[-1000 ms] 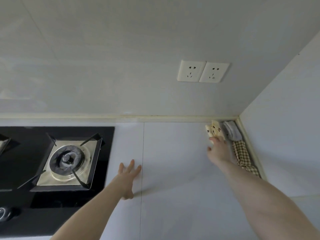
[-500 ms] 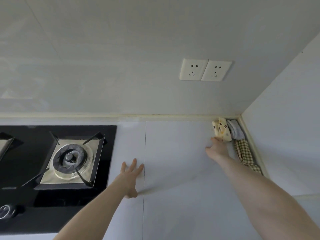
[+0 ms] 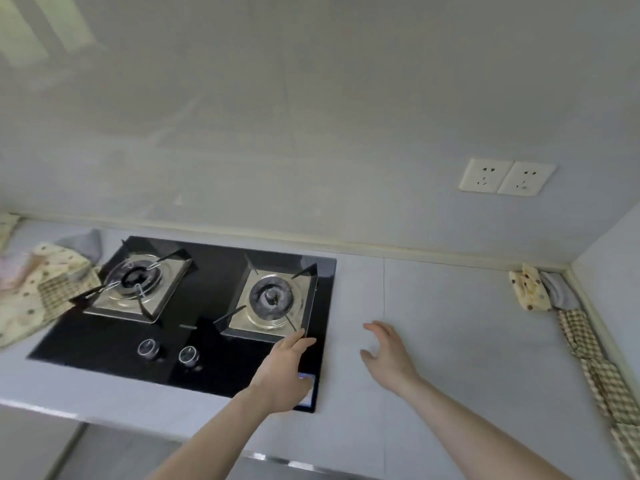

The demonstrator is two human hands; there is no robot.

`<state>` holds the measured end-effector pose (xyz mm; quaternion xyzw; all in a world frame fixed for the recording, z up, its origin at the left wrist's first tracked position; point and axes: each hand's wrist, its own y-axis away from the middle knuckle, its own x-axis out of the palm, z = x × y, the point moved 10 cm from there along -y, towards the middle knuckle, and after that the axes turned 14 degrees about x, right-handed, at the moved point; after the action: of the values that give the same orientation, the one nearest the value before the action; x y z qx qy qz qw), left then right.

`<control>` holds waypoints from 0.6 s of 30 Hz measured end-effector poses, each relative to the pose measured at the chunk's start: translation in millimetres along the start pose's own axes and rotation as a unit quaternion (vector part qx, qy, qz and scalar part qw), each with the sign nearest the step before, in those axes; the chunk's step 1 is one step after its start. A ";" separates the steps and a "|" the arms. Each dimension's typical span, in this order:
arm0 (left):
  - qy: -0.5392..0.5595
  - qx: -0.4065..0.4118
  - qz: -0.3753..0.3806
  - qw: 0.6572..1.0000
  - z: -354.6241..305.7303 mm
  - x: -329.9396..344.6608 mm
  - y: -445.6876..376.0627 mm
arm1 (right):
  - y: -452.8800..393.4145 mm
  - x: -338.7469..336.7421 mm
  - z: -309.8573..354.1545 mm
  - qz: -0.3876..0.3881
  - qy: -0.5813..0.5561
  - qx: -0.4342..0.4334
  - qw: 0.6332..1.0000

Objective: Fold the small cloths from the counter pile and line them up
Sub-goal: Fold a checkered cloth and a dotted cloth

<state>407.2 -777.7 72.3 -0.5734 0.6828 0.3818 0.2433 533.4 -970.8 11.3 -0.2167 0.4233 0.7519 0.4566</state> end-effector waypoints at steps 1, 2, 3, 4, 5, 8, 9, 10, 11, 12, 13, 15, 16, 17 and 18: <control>0.000 -0.001 -0.026 1.000 7.3 -18.4 22.7 | 16.6 12.5 30.2 0.005 -0.013 -0.026 1.000; -0.004 -0.001 -0.051 0.999 14.3 -37.1 46.6 | 34.4 24.5 60.5 0.011 -0.027 -0.052 0.998; -0.008 -0.002 -0.075 0.997 22.7 -55.4 71.5 | 52.6 36.5 90.2 0.020 -0.041 -0.073 0.996; -0.010 -0.005 -0.096 0.995 32.8 -72.5 97.7 | 70.3 48.8 118.5 0.031 -0.052 -0.089 0.994; -0.012 -0.010 -0.113 0.994 44.5 -88.3 124.5 | 87.6 61.5 145.5 0.044 -0.063 -0.103 0.992; -0.025 -0.027 -0.142 0.989 85.5 -128.7 205.6 | 136.9 101.0 219.0 0.078 -0.082 -0.133 0.985; -0.031 -0.035 -0.151 0.987 99.9 -141.7 231.6 | 152.8 113.8 242.4 0.084 -0.081 -0.148 0.982; -0.038 -0.042 -0.161 0.985 113.5 -154.5 256.5 | 168.6 125.9 265.2 0.088 -0.075 -0.165 0.979; -0.045 -0.052 -0.171 0.983 127.7 -165.7 280.0 | 184.0 137.8 287.1 0.092 -0.069 -0.181 0.977; -0.048 -0.064 -0.179 0.981 141.8 -175.5 302.6 | 199.0 149.4 307.5 0.097 -0.063 -0.195 0.974; -0.048 -0.080 -0.187 0.978 156.0 -183.4 324.4 | 213.8 160.8 326.1 0.105 -0.057 -0.205 0.971; -0.040 -0.105 -0.205 0.972 182.5 -197.2 363.0 | 241.3 182.7 358.9 0.122 -0.038 -0.231 0.964; -0.034 -0.110 -0.214 0.970 194.4 -204.1 379.3 | 253.5 192.7 374.2 0.129 -0.027 -0.247 0.960; -0.032 -0.114 -0.224 0.967 205.7 -211.6 392.8 | 263.4 200.9 389.3 0.134 -0.018 -0.263 0.955; -0.032 -0.119 -0.233 0.965 216.7 -220.4 404.5 | 270.7 208.4 403.9 0.138 -0.009 -0.275 0.952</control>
<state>41.8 -452.0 212.3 -0.7288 0.4717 0.4111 0.2780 220.4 -589.7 202.8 -0.2666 0.2218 0.8966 0.2754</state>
